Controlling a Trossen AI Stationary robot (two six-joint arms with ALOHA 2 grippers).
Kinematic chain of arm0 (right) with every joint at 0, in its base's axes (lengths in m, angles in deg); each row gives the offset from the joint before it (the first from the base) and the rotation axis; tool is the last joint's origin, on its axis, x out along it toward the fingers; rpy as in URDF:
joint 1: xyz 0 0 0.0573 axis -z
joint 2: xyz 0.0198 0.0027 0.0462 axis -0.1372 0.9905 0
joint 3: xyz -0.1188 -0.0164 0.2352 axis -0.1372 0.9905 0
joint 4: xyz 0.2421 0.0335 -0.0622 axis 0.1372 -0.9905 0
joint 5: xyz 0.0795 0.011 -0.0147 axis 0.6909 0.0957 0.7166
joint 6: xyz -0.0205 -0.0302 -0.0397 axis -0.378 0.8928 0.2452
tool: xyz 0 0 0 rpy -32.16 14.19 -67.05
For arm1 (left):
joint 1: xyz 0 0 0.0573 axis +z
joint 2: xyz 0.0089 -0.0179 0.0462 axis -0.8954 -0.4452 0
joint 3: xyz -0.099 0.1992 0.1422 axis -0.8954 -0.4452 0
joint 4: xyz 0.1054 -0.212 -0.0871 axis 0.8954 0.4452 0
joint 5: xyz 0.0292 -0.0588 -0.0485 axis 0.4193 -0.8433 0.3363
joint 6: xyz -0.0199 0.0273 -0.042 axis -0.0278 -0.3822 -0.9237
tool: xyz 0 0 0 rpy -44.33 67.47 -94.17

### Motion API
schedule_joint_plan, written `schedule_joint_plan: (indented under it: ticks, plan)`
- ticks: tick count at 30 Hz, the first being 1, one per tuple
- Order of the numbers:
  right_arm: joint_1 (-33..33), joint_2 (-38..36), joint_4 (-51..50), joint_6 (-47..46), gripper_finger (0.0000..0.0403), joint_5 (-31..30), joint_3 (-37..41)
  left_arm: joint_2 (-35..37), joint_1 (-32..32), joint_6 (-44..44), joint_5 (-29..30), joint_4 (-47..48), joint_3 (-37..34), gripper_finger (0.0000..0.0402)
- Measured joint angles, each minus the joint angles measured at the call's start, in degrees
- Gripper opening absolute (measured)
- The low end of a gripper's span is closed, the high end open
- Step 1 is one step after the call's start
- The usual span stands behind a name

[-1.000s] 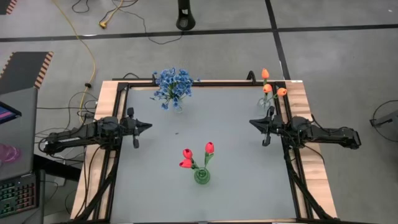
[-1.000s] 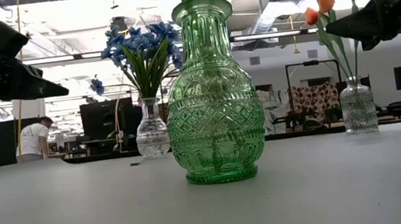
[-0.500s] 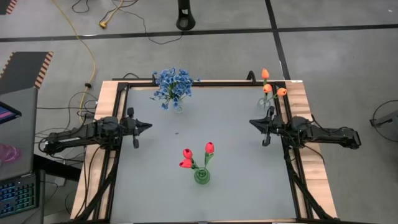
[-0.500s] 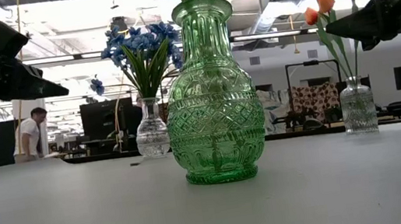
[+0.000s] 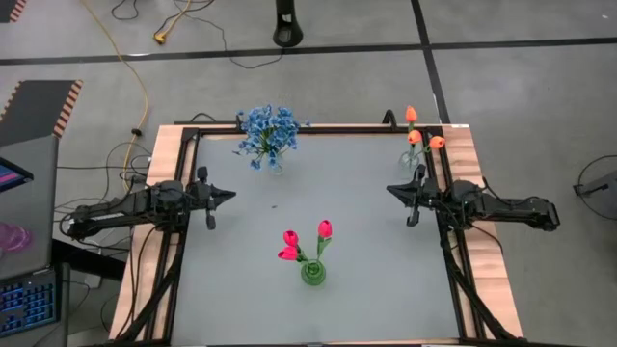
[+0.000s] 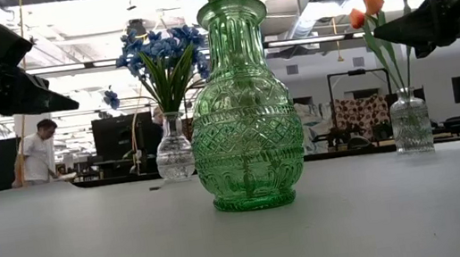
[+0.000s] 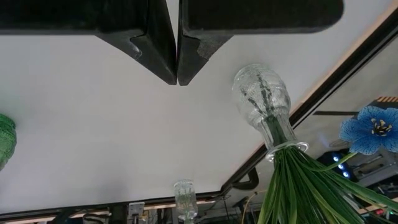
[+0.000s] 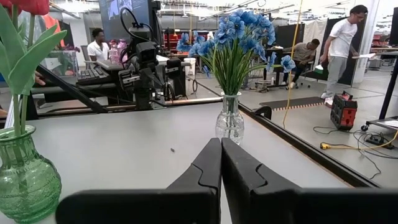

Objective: Sort flowers into vase by color
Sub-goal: Return to Home Position

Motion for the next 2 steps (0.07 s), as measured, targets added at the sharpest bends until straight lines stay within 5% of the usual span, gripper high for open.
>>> schedule_joint_plan:
  ticks: [2]
  plan:
    - [0.01, 0.00, 0.00, 0.02, 0.0038, 0.00, -0.01, 0.00, 0.02, -0.01, 0.00, 0.00, 0.00, 0.0000]
